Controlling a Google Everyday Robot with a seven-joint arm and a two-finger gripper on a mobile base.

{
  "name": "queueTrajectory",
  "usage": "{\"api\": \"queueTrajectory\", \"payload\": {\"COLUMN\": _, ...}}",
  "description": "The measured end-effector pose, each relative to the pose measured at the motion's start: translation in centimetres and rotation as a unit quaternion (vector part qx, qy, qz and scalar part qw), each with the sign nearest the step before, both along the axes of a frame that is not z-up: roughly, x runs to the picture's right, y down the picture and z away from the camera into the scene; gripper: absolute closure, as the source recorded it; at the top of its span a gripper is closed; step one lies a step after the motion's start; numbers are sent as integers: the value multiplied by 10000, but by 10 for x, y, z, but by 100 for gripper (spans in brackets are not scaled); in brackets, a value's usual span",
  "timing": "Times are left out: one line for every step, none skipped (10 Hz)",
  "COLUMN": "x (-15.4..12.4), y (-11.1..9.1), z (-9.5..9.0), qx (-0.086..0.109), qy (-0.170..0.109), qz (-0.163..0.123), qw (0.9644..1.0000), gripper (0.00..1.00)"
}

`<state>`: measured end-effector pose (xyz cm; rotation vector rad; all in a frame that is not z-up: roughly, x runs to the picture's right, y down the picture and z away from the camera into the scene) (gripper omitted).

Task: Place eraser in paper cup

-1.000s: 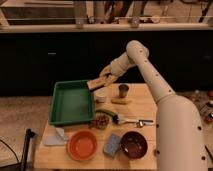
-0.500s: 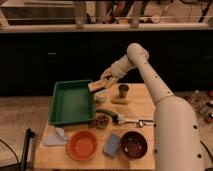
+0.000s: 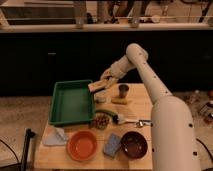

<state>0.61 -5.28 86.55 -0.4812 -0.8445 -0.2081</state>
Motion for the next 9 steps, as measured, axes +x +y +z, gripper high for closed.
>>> {"api": "queueTrajectory", "payload": {"x": 1, "y": 2, "z": 3, "qx": -27, "qy": 47, "qz": -18, "qw": 10000, "gripper": 87}}
{"api": "queueTrajectory", "payload": {"x": 1, "y": 4, "z": 7, "qx": -52, "qy": 76, "qz": -12, "qw": 10000, "gripper": 77}}
{"api": "queueTrajectory", "payload": {"x": 2, "y": 5, "z": 10, "qx": -71, "qy": 100, "qz": 4, "qw": 9999, "gripper": 66}}
{"api": "queueTrajectory", "payload": {"x": 5, "y": 6, "z": 13, "qx": -91, "qy": 129, "qz": 31, "qw": 9999, "gripper": 55}}
{"api": "queueTrajectory", "payload": {"x": 7, "y": 7, "z": 16, "qx": -105, "qy": 151, "qz": 56, "qw": 9998, "gripper": 45}}
{"api": "queueTrajectory", "payload": {"x": 9, "y": 7, "z": 17, "qx": -118, "qy": 169, "qz": 75, "qw": 9998, "gripper": 36}}
{"api": "queueTrajectory", "payload": {"x": 11, "y": 7, "z": 19, "qx": -135, "qy": 191, "qz": 106, "qw": 9997, "gripper": 26}}
{"api": "queueTrajectory", "payload": {"x": 13, "y": 8, "z": 20, "qx": -160, "qy": 209, "qz": 125, "qw": 9996, "gripper": 20}}
{"api": "queueTrajectory", "payload": {"x": 14, "y": 9, "z": 21, "qx": -182, "qy": 220, "qz": 138, "qw": 9995, "gripper": 20}}
